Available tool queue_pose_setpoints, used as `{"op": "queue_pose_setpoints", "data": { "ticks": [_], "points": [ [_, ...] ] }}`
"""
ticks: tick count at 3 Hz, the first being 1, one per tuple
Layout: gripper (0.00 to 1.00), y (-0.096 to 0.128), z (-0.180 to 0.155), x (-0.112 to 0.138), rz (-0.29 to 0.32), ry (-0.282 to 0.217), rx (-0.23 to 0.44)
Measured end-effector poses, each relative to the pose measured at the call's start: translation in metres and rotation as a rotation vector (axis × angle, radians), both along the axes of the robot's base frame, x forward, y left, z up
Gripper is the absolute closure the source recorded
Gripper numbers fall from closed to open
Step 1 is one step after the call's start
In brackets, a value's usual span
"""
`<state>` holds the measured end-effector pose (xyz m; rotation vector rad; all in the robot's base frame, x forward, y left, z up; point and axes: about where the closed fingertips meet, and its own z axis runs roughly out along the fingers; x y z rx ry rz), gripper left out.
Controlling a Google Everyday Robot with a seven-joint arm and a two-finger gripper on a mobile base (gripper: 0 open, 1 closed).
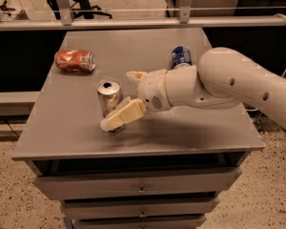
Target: Knock redbull can over
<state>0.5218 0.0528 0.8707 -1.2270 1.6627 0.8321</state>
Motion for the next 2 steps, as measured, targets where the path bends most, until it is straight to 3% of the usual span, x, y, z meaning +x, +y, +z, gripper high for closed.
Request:
{"op": "queue_pose_setpoints", "data": {
  "ticks": [2],
  "points": [
    [0.0, 0.016, 0.012, 0.053, -0.034, -0.066, 0.021]
  ]
}}
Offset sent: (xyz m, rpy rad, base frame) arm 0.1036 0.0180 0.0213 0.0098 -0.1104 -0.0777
